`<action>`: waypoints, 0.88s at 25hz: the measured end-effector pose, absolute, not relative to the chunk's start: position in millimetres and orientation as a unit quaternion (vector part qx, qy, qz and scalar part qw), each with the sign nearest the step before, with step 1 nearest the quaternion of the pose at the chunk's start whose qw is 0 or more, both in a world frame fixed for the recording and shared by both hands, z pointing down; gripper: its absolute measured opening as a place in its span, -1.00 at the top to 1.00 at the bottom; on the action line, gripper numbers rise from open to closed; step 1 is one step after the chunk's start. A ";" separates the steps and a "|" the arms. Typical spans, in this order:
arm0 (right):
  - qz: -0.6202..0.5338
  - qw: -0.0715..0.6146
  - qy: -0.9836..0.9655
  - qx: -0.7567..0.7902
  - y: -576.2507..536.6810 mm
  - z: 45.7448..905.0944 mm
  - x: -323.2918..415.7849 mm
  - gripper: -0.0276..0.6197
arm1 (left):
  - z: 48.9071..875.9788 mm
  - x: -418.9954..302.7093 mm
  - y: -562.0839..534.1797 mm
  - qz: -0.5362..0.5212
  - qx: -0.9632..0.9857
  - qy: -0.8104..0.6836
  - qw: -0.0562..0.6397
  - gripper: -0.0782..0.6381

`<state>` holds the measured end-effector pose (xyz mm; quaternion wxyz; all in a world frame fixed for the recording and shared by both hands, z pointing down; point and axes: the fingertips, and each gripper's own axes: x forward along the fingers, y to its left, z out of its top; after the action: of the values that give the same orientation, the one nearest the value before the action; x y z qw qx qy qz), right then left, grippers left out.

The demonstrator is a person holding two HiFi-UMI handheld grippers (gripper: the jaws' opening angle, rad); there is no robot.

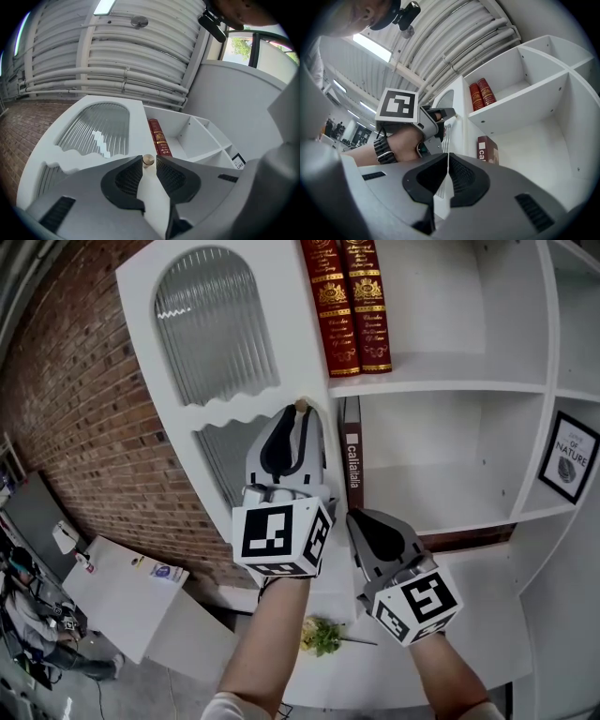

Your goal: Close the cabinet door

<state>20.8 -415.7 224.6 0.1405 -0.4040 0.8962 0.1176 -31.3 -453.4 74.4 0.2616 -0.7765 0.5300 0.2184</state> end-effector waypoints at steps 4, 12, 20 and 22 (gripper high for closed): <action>0.109 0.139 0.899 -0.401 -408.3 229.5 12.6 0.85 | 82.6 -33.8 -437.2 0.219 -0.786 0.522 0.250 0.55; 0.094 0.141 0.900 -0.403 -391.2 238.8 1.7 0.86 | 117.5 -36.7 -404.2 0.198 -0.804 0.507 0.239 0.68; 0.092 0.138 0.897 -0.411 -363.5 245.7 -0.2 0.85 | 142.3 -48.8 -356.0 0.186 -0.819 0.496 0.222 0.75; 0.095 0.135 0.896 -0.412 -354.7 247.0 -2.2 0.86 | 149.8 -51.0 -342.6 0.183 -0.824 0.491 0.217 0.75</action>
<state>-2.2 -354.7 247.0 0.1354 -0.4118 0.8961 0.0953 -51.0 -342.6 149.8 0.2174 -0.8238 0.4907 0.1826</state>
